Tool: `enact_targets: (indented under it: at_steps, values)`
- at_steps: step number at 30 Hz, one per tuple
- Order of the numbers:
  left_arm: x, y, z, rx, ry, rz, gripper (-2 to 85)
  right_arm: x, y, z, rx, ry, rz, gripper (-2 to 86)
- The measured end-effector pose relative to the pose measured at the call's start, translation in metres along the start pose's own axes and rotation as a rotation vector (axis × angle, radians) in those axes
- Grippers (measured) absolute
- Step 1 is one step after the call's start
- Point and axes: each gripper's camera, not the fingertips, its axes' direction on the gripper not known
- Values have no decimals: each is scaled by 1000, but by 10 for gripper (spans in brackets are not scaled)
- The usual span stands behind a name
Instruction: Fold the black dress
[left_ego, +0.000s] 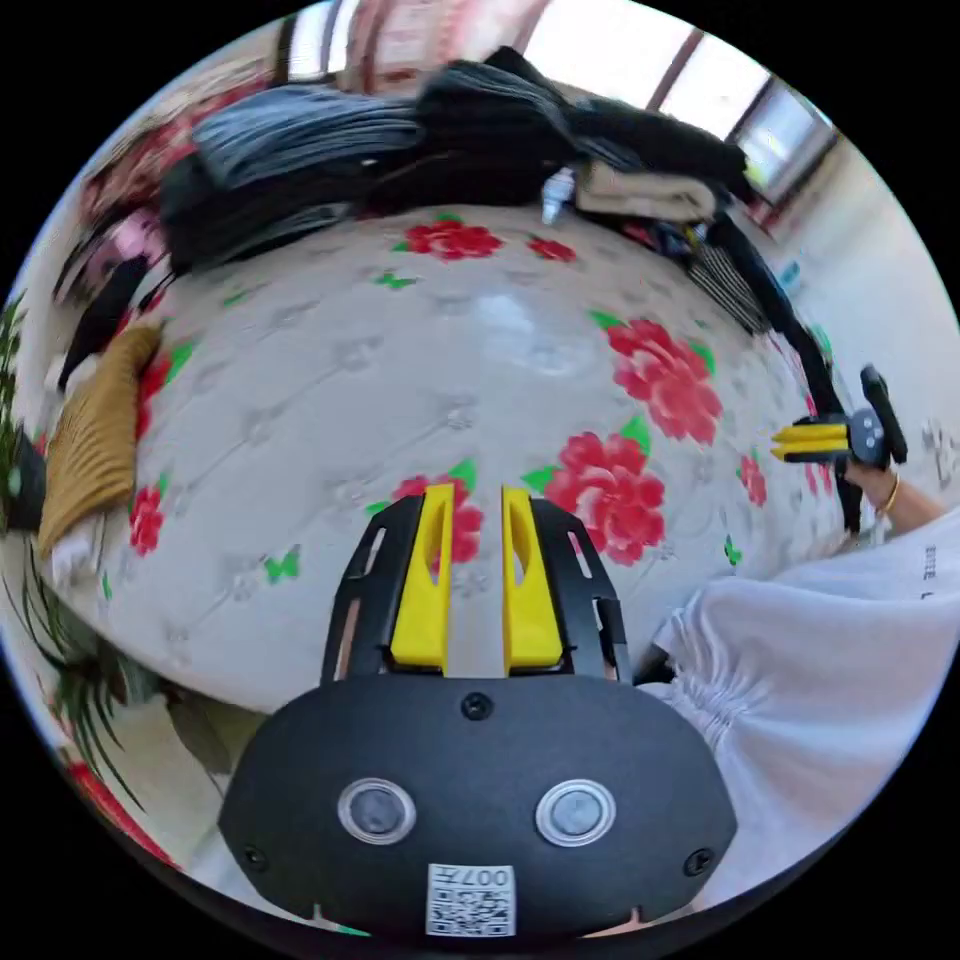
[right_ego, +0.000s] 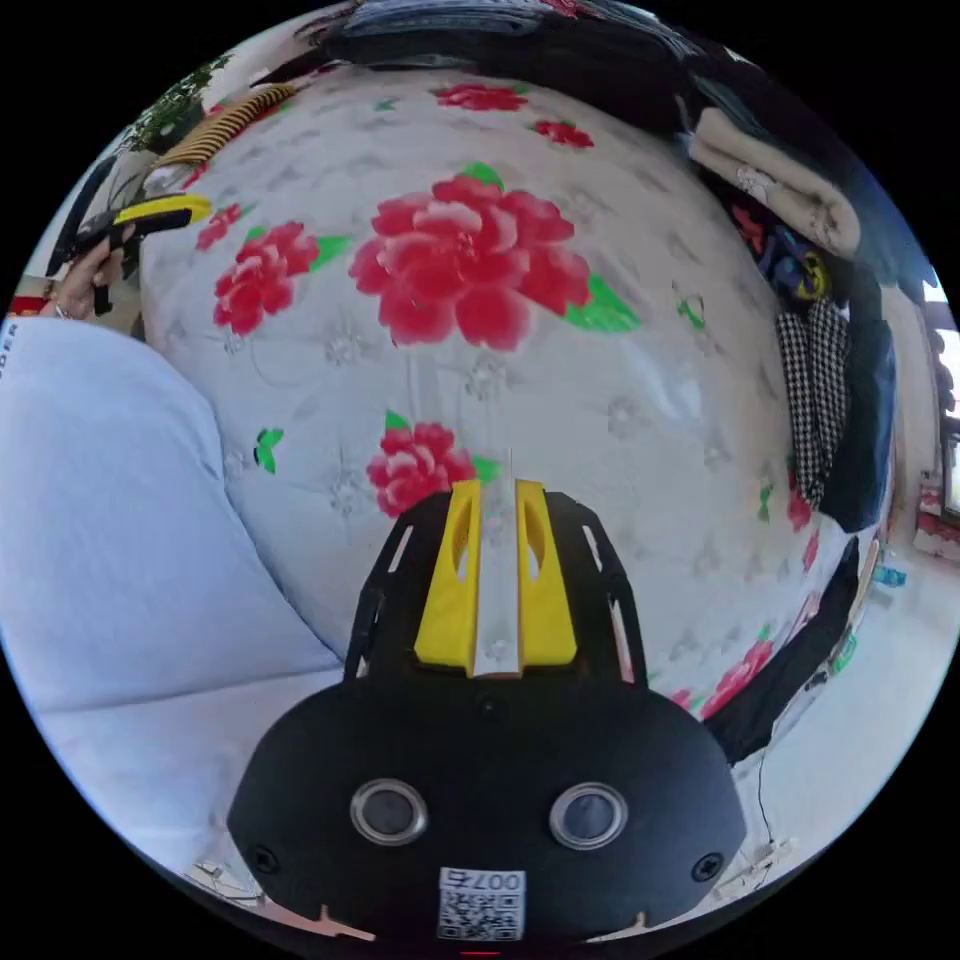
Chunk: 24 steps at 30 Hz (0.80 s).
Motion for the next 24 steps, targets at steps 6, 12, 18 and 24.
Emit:
enact_targets:
  at_steps: [6, 12, 18, 24]
  values:
    - [138, -63, 27, -70, 39, 252, 65, -34, 27, 16, 155, 30, 121, 12]
    - [219, -83, 70, -273, -18, 302, 62, 26, 62, 4, 332, -218, 379, 46]
    - [246, -89, 71, -266, -101, 214, 52, 172, 222, -6, 467, -19, 921, 79]
    - [260, -99, 74, -331, -160, 78, 45, 299, 366, 13, 320, 104, 1258, 99]
